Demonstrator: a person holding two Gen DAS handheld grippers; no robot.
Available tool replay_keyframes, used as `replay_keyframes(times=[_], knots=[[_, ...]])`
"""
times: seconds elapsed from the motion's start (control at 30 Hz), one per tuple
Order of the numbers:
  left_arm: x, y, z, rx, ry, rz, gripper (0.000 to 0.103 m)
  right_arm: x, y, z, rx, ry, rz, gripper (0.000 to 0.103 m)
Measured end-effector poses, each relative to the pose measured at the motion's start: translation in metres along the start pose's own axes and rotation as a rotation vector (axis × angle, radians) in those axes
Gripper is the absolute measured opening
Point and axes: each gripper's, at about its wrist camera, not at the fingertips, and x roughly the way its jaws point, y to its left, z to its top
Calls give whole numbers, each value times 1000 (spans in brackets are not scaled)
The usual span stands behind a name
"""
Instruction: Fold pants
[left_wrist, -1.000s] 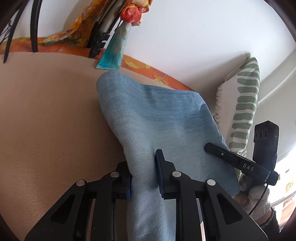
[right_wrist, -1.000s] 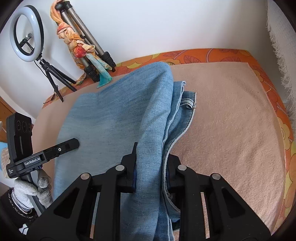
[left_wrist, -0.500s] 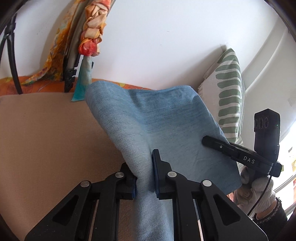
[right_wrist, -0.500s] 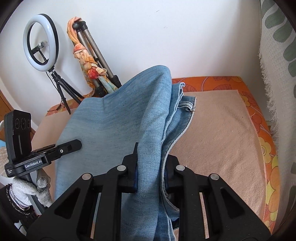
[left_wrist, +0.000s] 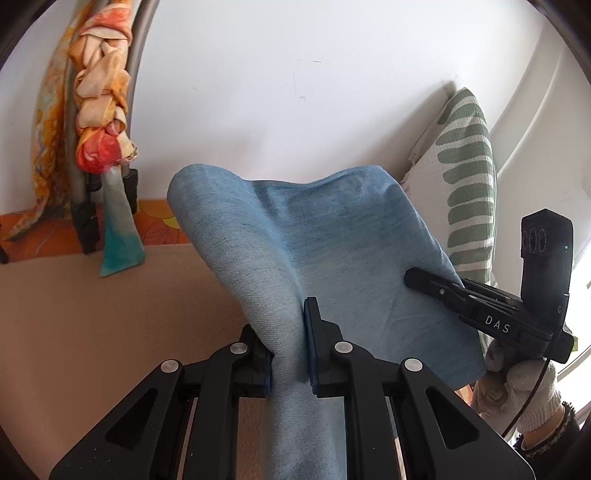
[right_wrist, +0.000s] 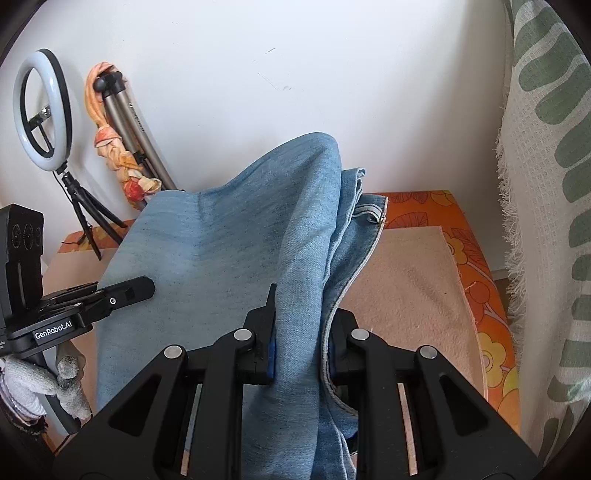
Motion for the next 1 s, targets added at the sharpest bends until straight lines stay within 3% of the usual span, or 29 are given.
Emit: replay_keyframes(times=[0.17,0.4,0.5,0.57,0.67,0.73,0.8,0.93,1.0], knots=[[26,-1,9,62,40,45,12,24,-6,10,-16,10,-33,20],[57,6,12,52,88,75,12,54,-22,11,9,50,-72,20],[66,2,7,112,103,161,21,67,-27,9,-1,90,-97,23],[67,1,5,128,111,188,25,69,-28,9,3,96,-143,37],[63,2,4,98,109,204,47,65,-31,9,20,73,-199,56],[57,2,2,95,100,210,60,60,-32,9,29,61,-207,59],[51,-1,0,111,99,223,65,54,-31,9,31,57,-203,61],[34,-4,0,125,98,207,65,37,-21,12,6,42,-235,75],[20,-8,-1,135,83,200,65,27,-16,13,9,30,-232,76]])
